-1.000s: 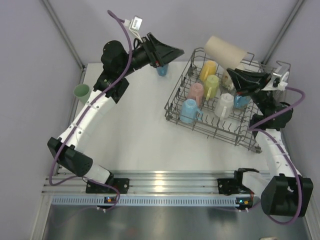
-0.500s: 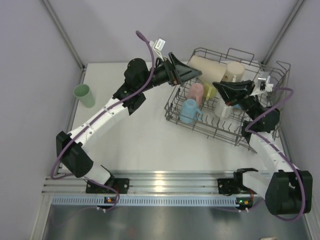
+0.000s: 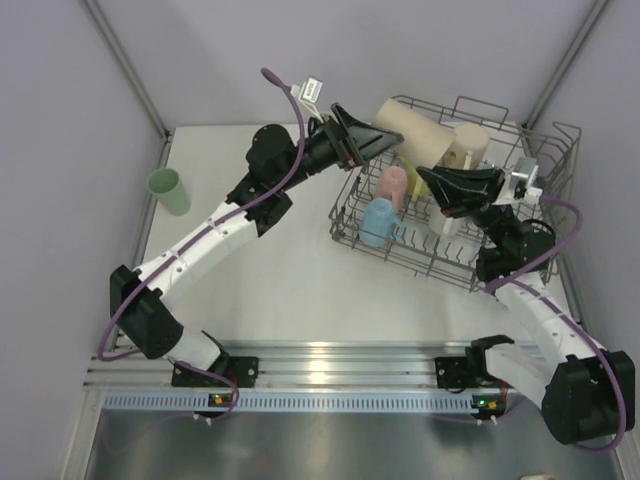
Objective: Load the cups into the dish rack
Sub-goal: Pass the cup from the right arm to the left
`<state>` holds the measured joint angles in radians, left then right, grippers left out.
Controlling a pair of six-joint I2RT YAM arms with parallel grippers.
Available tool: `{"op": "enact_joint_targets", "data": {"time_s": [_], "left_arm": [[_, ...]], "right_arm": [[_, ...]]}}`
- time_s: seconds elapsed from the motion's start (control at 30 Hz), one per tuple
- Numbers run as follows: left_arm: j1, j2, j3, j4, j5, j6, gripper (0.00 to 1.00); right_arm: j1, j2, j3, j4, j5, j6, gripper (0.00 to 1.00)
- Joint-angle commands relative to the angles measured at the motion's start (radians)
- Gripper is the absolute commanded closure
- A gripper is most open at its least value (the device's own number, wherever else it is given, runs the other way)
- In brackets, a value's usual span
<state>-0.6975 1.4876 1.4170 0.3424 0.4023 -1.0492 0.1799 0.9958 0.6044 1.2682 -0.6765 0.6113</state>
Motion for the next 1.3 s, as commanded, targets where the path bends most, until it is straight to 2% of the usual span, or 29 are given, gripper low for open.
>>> {"op": "enact_joint_targets", "data": {"time_s": [0.0,0.17,0.3,0.4,0.43,0.47,0.5,0.53,0.57,0.67,0.7,0.77,0.8,0.9,0.93,1.03,1.07,1.13,1.23,1.27], "left_arm": [[-0.042,-0.017,0.023,0.125,-0.022,-0.015,0.02],[-0.072,0.002,-0.012,0.127,-0.059,-0.034,0.02],[-0.076,-0.007,-0.024,0.165,-0.068,-0.014,0.06],[-0.079,-0.013,-0.024,0.165,-0.074,0.011,0.18],[-0.079,-0.013,-0.024,0.165,-0.074,0.018,0.31],[-0.077,-0.013,-0.024,0.165,-0.074,0.037,0.39],[-0.077,-0.015,-0.024,0.165,-0.076,0.047,0.52],[-0.077,-0.013,-0.026,0.165,-0.076,0.058,0.66],[-0.077,-0.015,-0.029,0.164,-0.077,0.087,0.86],[-0.073,-0.032,-0.033,0.088,-0.077,0.167,1.0],[-0.073,-0.038,-0.033,0.058,-0.089,0.192,1.0],[-0.071,-0.055,-0.029,0.005,-0.095,0.271,1.0],[-0.069,-0.061,-0.023,-0.05,-0.099,0.296,1.0],[-0.065,-0.081,-0.012,-0.133,-0.08,0.399,1.0],[-0.063,-0.09,-0.009,-0.161,-0.073,0.458,1.0],[-0.062,-0.104,0.008,-0.27,-0.046,0.564,1.0],[-0.062,-0.118,0.008,-0.29,-0.037,0.624,1.0],[-0.053,-0.131,0.011,-0.338,-0.039,0.663,1.0],[-0.02,-0.159,0.007,-0.39,-0.005,0.686,1.0],[-0.016,-0.164,0.007,-0.396,0.012,0.696,1.0]], "right_arm": [[0.075,-0.035,0.012,0.318,0.02,-0.122,1.0],[0.174,-0.048,0.006,0.218,0.048,-0.266,1.0],[0.217,-0.06,-0.025,0.168,0.052,-0.33,1.0],[0.243,-0.066,-0.045,0.117,0.058,-0.378,1.0],[0.256,-0.065,-0.049,0.109,0.057,-0.384,1.0],[0.26,-0.065,-0.055,0.094,0.054,-0.389,1.0],[0.265,-0.063,-0.057,0.083,0.051,-0.383,0.96],[0.268,-0.063,-0.06,0.068,0.048,-0.377,0.89],[0.268,-0.069,-0.066,0.033,0.042,-0.372,0.72],[0.268,-0.138,-0.066,-0.197,0.0,-0.419,0.54],[0.268,-0.152,-0.063,-0.363,0.005,-0.427,0.52],[0.268,-0.195,-0.025,-0.539,0.055,-0.415,0.45],[0.27,-0.2,-0.005,-0.728,0.08,-0.374,0.45],[0.268,-0.181,0.112,-0.988,0.155,-0.26,0.45],[0.268,-0.159,0.185,-1.132,0.141,-0.236,0.41],[0.27,-0.14,0.235,-1.224,0.057,-0.11,0.42],[0.268,-0.143,0.226,-1.206,0.033,-0.003,0.45],[0.27,-0.151,0.19,-1.124,-0.114,0.039,0.45],[0.273,-0.192,0.21,-1.24,-0.114,-0.025,0.41],[0.276,-0.227,0.221,-1.388,-0.098,-0.113,0.38]]}}
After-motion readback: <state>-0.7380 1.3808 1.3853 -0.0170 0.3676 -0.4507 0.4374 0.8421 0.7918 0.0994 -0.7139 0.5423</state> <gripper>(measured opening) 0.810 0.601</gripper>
